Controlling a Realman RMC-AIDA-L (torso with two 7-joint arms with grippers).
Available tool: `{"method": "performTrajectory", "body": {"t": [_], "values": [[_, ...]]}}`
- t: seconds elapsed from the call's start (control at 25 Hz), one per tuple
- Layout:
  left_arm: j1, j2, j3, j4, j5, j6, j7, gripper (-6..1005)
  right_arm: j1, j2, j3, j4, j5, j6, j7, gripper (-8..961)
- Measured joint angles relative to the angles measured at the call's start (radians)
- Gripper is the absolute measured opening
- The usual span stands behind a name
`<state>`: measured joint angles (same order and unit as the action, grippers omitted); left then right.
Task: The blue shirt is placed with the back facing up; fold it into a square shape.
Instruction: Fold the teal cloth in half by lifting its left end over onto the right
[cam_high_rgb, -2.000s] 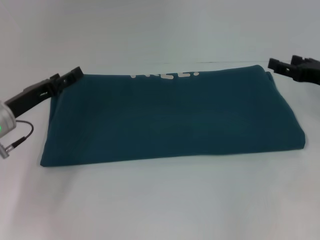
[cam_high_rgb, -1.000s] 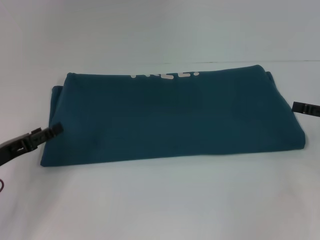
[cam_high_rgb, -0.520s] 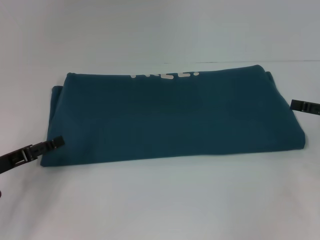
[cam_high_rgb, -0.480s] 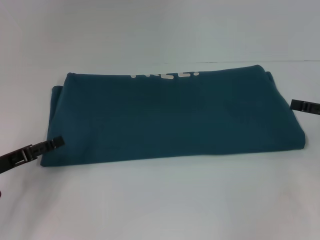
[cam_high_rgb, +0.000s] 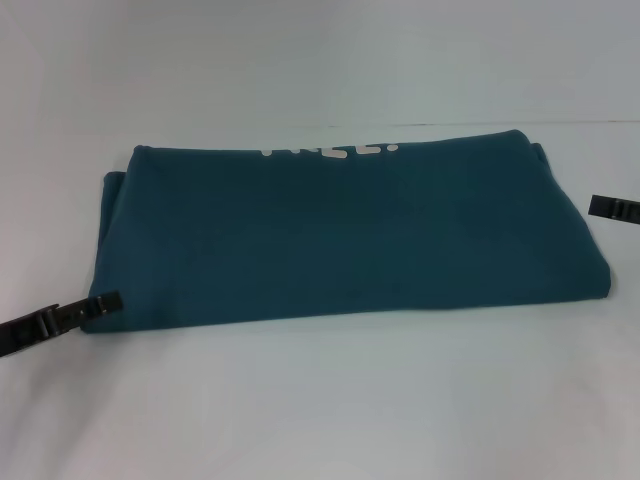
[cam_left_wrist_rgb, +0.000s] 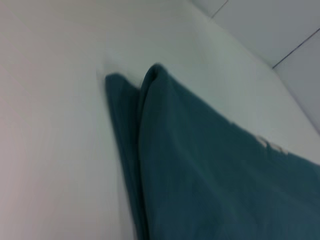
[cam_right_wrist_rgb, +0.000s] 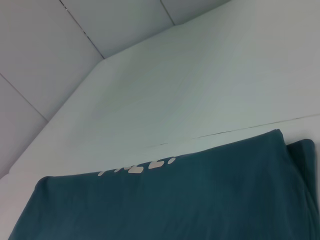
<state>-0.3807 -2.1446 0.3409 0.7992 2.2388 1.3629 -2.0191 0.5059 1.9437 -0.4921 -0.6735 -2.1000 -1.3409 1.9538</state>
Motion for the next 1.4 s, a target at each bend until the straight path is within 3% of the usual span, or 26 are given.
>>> {"method": "performTrajectory", "body": {"t": [1.4], "values": [[-0.024,0.005,0.004,-0.002,0.068,-0.041,-0.083,862,-0.004,0.0,0.028,-0.001,0.003,0.012,-0.003,868]]}}
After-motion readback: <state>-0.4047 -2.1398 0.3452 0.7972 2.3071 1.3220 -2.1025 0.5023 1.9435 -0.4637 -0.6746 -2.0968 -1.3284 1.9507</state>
